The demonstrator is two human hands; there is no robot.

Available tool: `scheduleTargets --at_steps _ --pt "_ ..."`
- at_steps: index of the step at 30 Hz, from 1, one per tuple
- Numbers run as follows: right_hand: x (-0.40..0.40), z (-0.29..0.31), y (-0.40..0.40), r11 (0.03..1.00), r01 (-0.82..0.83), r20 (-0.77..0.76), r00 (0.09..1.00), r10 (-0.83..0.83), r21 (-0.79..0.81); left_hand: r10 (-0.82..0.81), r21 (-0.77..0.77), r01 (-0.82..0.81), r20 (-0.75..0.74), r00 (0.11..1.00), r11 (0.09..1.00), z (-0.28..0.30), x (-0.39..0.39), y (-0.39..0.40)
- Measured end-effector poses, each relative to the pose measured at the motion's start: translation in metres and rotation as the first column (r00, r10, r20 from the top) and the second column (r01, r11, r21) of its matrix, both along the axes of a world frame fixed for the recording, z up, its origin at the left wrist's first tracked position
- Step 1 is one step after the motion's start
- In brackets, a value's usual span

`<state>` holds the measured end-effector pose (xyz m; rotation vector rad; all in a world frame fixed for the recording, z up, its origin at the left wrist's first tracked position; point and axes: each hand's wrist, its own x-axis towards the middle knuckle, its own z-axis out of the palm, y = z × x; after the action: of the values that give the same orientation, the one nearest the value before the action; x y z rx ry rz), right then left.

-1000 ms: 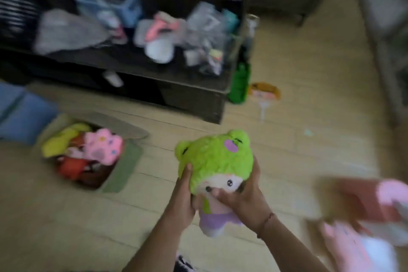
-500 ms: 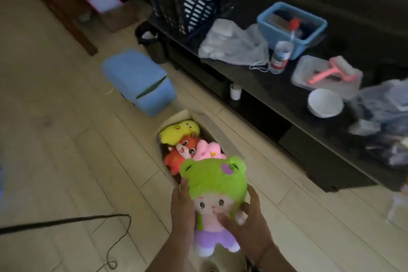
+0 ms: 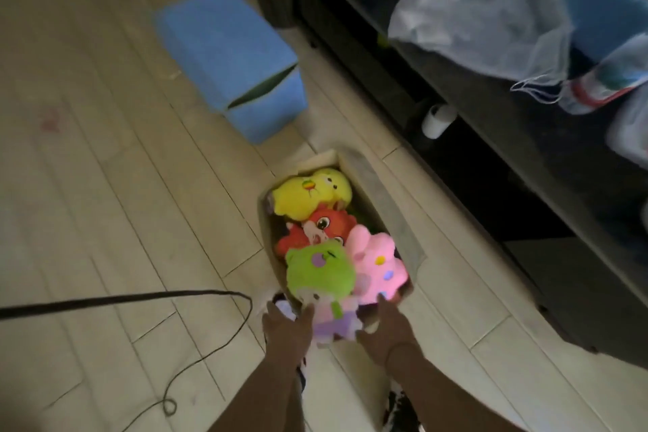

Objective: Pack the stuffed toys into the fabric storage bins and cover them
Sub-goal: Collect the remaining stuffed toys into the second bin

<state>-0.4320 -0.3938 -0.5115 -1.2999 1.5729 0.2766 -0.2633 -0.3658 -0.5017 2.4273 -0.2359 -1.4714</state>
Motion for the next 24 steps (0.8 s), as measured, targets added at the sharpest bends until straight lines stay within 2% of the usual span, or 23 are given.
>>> scheduleTargets --at_steps 1,2,4,5,6,7,8,10,11,13,14,15,16,18,19,20,22,24 --pt "0.001 -0.01 -0.004 0.998 -0.061 -0.129 0.99 0.064 0.024 -0.099 -0.001 0.099 -0.014 0.995 0.995 -0.009 0.007 -0.003" --pt "0.004 -0.012 -0.007 0.995 -0.09 -0.173 0.98 0.094 0.03 -0.214 -0.01 0.214 -0.023 0.976 0.977 -0.014 0.013 -0.004" --pt "0.019 -0.007 -0.004 0.993 -0.119 -0.156 0.981 0.116 -0.009 -0.47 -0.01 0.47 -0.007 0.883 0.883 -0.02 0.02 -0.003" --pt "0.029 -0.008 0.002 0.983 -0.17 -0.121 0.98 0.16 -0.072 -0.598 -0.043 0.602 0.077 0.798 0.798 -0.022 0.023 -0.001" --pt "0.04 -0.007 0.005 0.974 -0.214 -0.058 0.976 0.21 -0.081 -0.721 -0.07 0.74 0.181 0.669 0.669 -0.027 0.027 -0.001" --pt "0.051 -0.009 0.01 0.97 -0.24 -0.002 0.971 0.24 -0.038 -0.797 -0.1 0.827 0.227 0.56 0.553 -0.031 0.03 -0.002" --pt "0.06 -0.015 0.016 0.947 -0.317 -0.011 0.948 0.317 -0.05 -0.847 -0.112 0.87 0.196 0.494 0.481 -0.037 0.035 -0.005" --pt "0.078 -0.023 0.014 0.885 -0.459 -0.028 0.887 0.462 0.075 -0.9 -0.128 0.924 0.211 0.381 0.361 -0.05 0.043 -0.011" --pt "0.085 -0.034 0.014 0.871 -0.487 -0.042 0.871 0.49 0.061 -0.925 -0.123 0.945 0.202 0.322 0.302 -0.054 0.046 -0.017" --pt "0.095 -0.056 0.014 0.848 -0.513 -0.097 0.845 0.526 0.133 -0.966 -0.076 0.979 0.164 0.202 0.192 -0.072 0.053 -0.024" --pt "0.101 -0.068 0.008 0.848 -0.521 -0.116 0.84 0.53 0.1 -0.977 -0.045 0.988 0.148 0.151 0.145 -0.083 0.057 -0.027" --pt "0.102 -0.089 0.009 0.848 -0.504 -0.133 0.84 0.525 0.165 -0.982 -0.025 0.992 0.137 0.127 0.125 -0.091 0.059 -0.029" --pt "0.094 -0.124 0.021 0.821 -0.544 -0.195 0.798 0.57 0.174 -0.987 -0.005 0.994 0.126 0.105 0.105 -0.1 0.062 -0.029" --pt "0.091 -0.164 0.024 0.698 -0.64 -0.061 0.722 0.69 0.321 -0.994 0.024 0.999 0.099 0.034 0.036 -0.114 0.065 -0.029" --pt "0.095 -0.158 0.014 0.641 -0.673 -0.019 0.685 0.729 0.368 -1.0 0.038 0.999 0.02 0.013 0.014 -0.116 0.065 -0.03" --pt "0.095 -0.147 0.007 0.628 -0.699 0.021 0.674 0.739 0.341 -0.998 0.047 0.999 -0.058 0.026 0.024 -0.111 0.063 -0.031" --pt "0.089 -0.12 -0.002 0.658 -0.716 0.008 0.678 0.735 0.235 -0.996 0.065 0.998 -0.088 0.011 0.005 -0.095 0.056 -0.036" --pt "0.078 -0.085 -0.006 0.791 -0.609 -0.086 0.792 0.604 -0.051 -0.997 0.081 0.996 -0.07 0.028 0.022 -0.077 0.047 -0.036"
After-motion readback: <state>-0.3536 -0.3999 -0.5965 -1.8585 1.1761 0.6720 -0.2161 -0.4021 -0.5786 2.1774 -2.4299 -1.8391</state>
